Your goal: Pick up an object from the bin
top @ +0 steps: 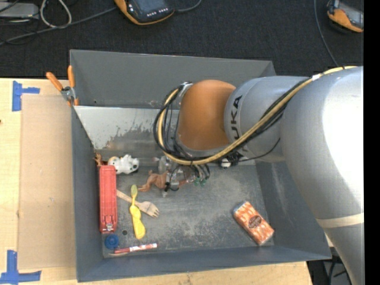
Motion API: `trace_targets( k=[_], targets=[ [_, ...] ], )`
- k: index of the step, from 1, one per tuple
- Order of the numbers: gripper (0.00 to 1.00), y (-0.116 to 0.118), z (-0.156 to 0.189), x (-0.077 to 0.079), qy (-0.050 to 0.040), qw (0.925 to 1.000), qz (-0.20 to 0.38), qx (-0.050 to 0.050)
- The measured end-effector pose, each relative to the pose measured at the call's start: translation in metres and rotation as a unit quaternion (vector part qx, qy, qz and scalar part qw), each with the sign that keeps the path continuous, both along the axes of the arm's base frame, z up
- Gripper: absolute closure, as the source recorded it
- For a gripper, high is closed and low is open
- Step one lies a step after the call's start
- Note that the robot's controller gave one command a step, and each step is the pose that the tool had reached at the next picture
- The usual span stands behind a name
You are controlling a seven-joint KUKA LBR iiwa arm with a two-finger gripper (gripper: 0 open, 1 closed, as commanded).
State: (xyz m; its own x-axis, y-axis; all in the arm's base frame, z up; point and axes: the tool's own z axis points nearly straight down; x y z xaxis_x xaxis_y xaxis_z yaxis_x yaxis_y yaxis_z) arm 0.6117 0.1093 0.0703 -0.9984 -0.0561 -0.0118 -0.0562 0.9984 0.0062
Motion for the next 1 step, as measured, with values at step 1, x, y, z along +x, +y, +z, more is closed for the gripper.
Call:
trace_targets(
  k=[1],
  targets=[
    [1.00,-0.0001,0.0001,0.0000,0.0001,1.0000,-0.001,0.000]
  ],
)
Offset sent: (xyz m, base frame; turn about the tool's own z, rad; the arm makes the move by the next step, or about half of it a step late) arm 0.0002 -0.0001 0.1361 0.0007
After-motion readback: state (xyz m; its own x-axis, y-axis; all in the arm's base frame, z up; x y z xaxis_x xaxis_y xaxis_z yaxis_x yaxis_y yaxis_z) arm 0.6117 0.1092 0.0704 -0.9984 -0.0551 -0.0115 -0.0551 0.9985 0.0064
